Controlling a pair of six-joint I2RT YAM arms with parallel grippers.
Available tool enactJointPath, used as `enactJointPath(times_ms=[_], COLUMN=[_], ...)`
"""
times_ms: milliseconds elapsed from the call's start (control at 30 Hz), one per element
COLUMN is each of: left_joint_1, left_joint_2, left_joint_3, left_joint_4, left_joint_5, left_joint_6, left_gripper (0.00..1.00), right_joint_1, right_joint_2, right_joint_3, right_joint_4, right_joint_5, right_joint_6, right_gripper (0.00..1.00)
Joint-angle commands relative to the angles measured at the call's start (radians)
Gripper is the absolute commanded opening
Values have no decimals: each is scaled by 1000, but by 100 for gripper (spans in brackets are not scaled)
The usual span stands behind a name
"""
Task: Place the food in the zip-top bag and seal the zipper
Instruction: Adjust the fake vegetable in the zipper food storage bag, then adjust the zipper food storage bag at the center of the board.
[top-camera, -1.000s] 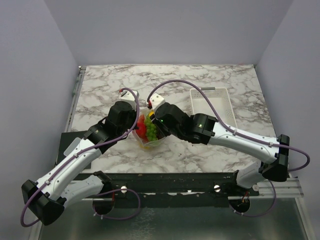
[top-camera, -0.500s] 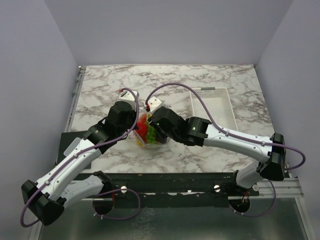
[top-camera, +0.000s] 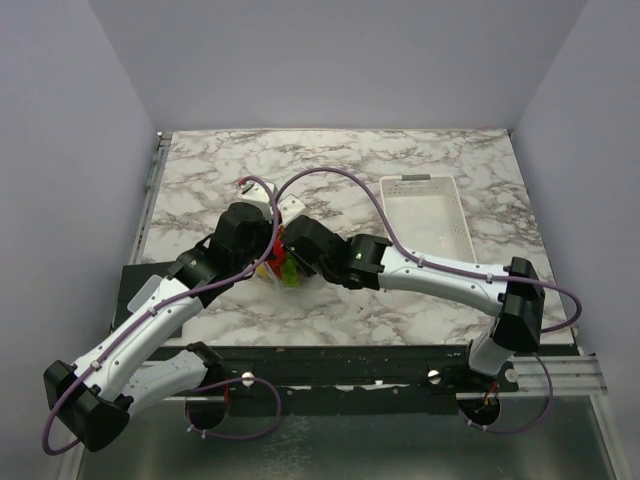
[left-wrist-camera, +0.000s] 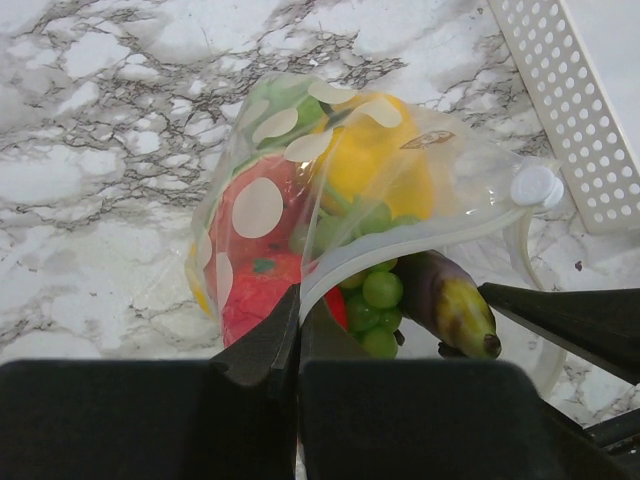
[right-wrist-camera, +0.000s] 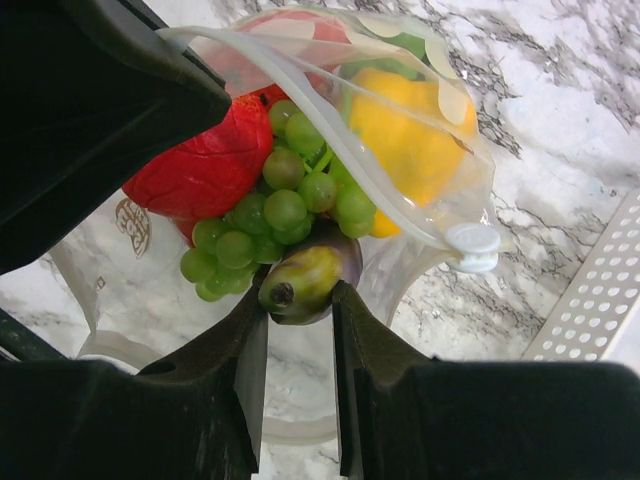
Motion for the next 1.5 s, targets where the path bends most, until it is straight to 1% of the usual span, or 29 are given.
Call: enactJointPath(times_ms=[0, 100, 200, 333, 500, 733, 967, 1100, 1233, 1367, 1467], left_joint_1=[1, 1, 2, 2, 2, 1, 2, 2, 2, 2, 2], left_joint_2=[-24, -27, -30, -31, -30, -27, -23, -21, -19, -18, -20], left_joint_3=[-4, -5, -6, -6, -6, -6, -7, -6, -6, -6, -7], left_joint_4=[34, 34, 34, 34, 34, 34, 34, 34, 34, 34, 34], left_joint_5=[60, 58, 49, 35, 27, 25, 26, 31, 37, 46, 48], left_joint_6=[8, 9, 9, 9, 6, 6, 5, 5, 7, 8, 8], left_gripper=[0, 0, 0, 0, 0, 0, 0, 0, 0, 0, 0], right_joint_1=[-4, -3, -3, -3, -4, -4, -3, -4, -9, -31, -49], right_joint_2=[61, 48, 28, -5, -66, -170, -225, -221, -187, -137, -90], right_joint_3=[13, 16, 12, 5, -7, -37, -108, -161, -180, -179, -159], right_joint_4=[-33, -20, -8, -7, -4, -15, -49, -25, -2, 44, 61], right_joint_5=[6, 16, 19, 22, -4, -25, 36, 56, 75, 60, 42], right_joint_6=[41, 50, 58, 69, 72, 85, 137, 174, 192, 184, 179], right_gripper=[19, 32, 42, 50, 55, 57, 57, 56, 55, 50, 44])
